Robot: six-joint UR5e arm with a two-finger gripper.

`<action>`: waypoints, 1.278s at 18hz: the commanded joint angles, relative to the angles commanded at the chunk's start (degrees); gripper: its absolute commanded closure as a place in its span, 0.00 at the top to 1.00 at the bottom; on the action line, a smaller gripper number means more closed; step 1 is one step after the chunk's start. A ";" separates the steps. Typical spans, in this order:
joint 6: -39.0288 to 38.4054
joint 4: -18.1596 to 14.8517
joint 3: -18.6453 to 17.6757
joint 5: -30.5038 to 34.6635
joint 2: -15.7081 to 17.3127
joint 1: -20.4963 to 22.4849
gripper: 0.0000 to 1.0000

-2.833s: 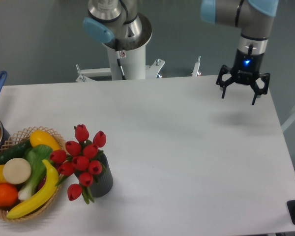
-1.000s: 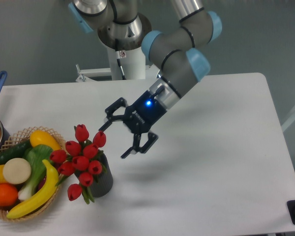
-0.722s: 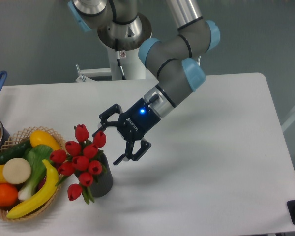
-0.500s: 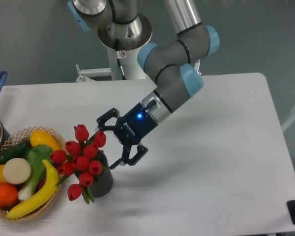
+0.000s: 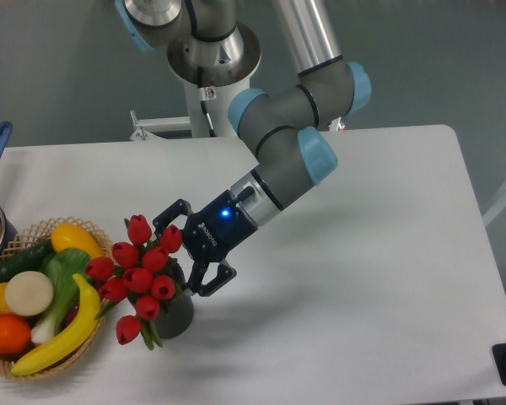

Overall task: Pick up the flowers from the vase
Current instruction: 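Close the gripper around the tulip stems above the vase rim, then lift the gripped tulips straight up out of the grey vase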

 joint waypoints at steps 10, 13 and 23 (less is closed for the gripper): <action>-4.65 0.00 0.26 -2.45 3.77 1.05 0.00; -7.98 0.00 1.14 -2.99 5.53 1.49 0.00; -21.70 0.00 8.87 -3.78 7.65 1.76 0.00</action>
